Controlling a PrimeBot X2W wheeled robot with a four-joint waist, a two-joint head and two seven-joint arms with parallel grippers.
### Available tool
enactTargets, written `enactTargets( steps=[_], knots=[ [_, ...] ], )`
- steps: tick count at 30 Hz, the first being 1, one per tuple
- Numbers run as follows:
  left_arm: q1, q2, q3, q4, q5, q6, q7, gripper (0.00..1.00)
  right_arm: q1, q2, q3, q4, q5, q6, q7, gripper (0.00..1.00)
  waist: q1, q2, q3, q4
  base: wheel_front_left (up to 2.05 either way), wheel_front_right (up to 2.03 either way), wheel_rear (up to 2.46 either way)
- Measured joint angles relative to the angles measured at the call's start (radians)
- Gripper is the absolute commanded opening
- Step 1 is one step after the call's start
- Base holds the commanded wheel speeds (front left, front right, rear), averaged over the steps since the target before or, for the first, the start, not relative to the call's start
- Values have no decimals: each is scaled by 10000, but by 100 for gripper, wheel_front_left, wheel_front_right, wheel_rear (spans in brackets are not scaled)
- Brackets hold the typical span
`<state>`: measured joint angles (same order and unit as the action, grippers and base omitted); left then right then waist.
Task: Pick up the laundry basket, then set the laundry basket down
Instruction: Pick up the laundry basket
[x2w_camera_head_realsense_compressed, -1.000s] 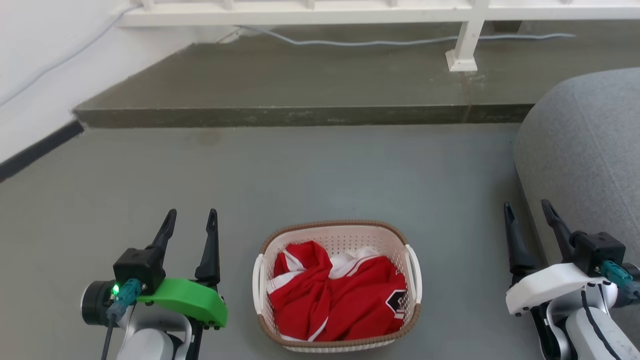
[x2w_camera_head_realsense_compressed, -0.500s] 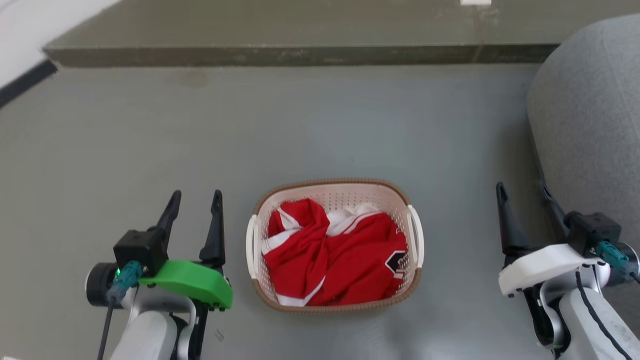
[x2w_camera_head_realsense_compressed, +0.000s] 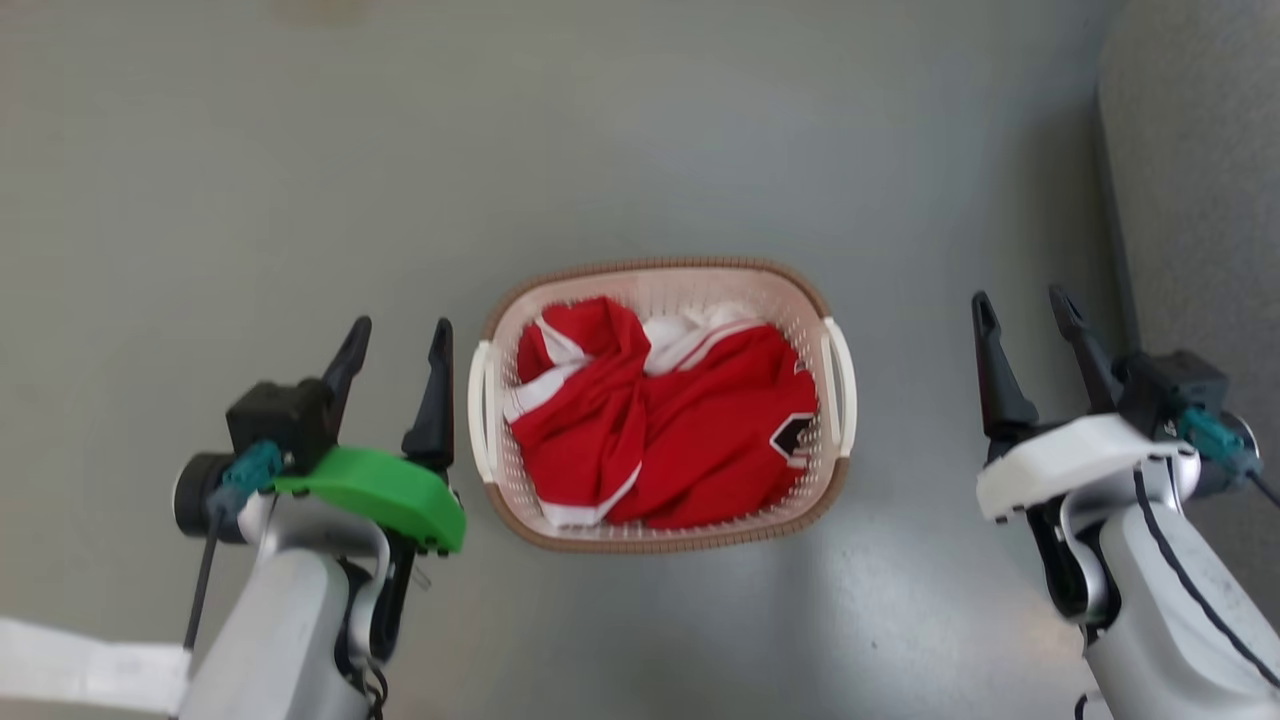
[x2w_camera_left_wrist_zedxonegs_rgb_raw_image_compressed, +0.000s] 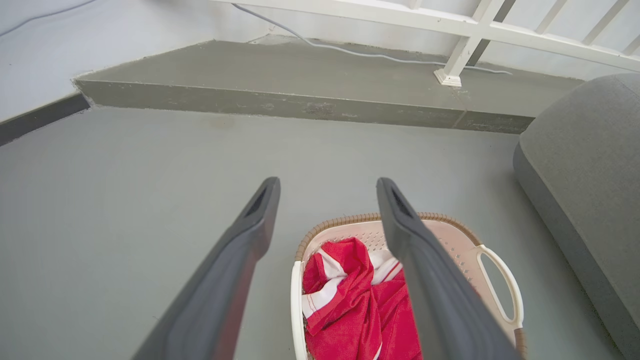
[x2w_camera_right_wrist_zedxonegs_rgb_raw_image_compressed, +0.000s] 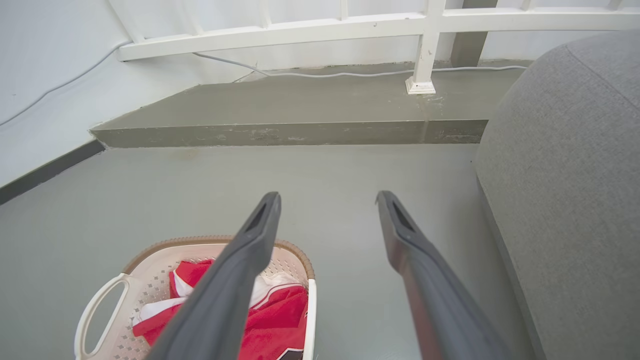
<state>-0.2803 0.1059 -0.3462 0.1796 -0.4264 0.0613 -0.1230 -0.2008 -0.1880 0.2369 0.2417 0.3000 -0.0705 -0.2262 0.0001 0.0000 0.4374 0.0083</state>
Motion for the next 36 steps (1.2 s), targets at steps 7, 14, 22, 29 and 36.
enactTargets(
  steps=[7, 14, 22, 29, 36],
  knots=[
    [-906, 6, -58, 721, -75, -303, 481, 100, -799, 29, 109, 430, 0, 167, 178, 100, 1, 0, 855, -36, 0, 0, 0],
    [-2126, 17, -100, 1574, -290, -619, 1003, 100, -1953, 125, 351, 1137, -35, 357, 401, 100, 1, 0, 1852, -72, 0, 0, 0],
    [-3232, -12, -230, 2918, -293, -1049, 1325, 100, -2847, 313, 683, 2334, -109, 637, 625, 100, 1, 0, 2792, -101, 0, 0, 0],
    [-3631, -90, -479, 4293, -309, -1346, 1643, 100, -3505, 500, 1057, 3333, -221, 966, 821, 100, 1, 0, 3317, -176, 0, 0, 0],
    [-4059, -176, -487, 5233, -453, -1544, 1722, 100, -3919, 742, 1269, 4199, -253, 1139, 884, 100, 1, 0, 3672, -342, 0, 0, 0]
  ],
)
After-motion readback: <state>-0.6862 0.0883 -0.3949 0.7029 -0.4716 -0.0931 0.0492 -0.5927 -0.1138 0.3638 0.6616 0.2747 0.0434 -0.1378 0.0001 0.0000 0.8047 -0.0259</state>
